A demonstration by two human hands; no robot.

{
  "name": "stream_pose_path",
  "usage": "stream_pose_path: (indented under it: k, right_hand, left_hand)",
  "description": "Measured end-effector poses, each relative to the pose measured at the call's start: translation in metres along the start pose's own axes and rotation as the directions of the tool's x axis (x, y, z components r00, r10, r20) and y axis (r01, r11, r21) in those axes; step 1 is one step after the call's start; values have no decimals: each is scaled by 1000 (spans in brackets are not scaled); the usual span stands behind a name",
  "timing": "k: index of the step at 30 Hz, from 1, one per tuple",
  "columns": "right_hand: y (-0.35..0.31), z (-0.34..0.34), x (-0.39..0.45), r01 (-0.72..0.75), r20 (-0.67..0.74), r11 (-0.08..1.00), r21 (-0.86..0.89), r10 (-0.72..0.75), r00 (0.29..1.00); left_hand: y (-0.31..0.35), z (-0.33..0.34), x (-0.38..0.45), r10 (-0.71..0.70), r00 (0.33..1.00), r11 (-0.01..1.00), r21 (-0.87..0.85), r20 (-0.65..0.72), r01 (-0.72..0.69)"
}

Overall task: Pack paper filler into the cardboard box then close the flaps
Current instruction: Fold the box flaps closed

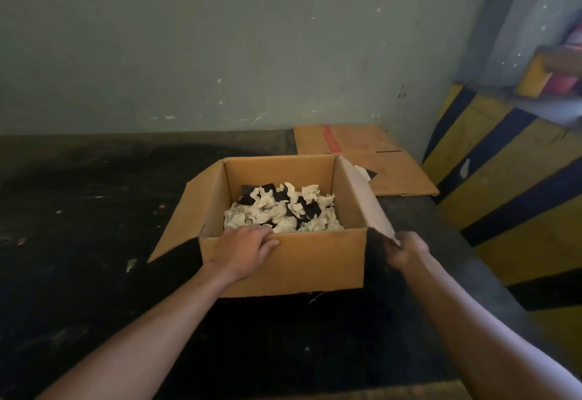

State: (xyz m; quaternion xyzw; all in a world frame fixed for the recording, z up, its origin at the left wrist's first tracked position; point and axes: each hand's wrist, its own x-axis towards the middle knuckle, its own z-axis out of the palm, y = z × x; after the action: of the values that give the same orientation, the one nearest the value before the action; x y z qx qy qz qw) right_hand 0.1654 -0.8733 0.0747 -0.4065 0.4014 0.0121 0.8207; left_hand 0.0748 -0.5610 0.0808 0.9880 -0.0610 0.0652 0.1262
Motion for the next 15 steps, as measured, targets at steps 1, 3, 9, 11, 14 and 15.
stream_pose_path:
  k: [1,3,9,11,14,15]
  right_hand:
    - [-9,1,-8,26,-37,996,81,-23,999]
    - [-22,6,-30,107,-19,984,144,-106,994]
    - [-16,31,-89,673,487,705,-223,-518,703]
    - [0,40,-92,801,688,501,-328,-455,566]
    - [27,45,-81,885,858,-10,-466,-250,449]
    - [35,45,-76,857,879,-201,-474,-171,446]
  left_hand:
    - [1,-1,-3,-25,999,1000,2,-24,25]
    - [0,-1,-11,-83,993,997,-12,-87,82]
    - [-14,1,-36,-442,870,896,-137,-218,421]
    - [-22,2,-41,-541,812,839,-199,-220,506]
    - [-24,-6,-45,-693,695,699,-418,-192,581]
    - [-22,-10,-44,-764,627,591,-550,-149,590]
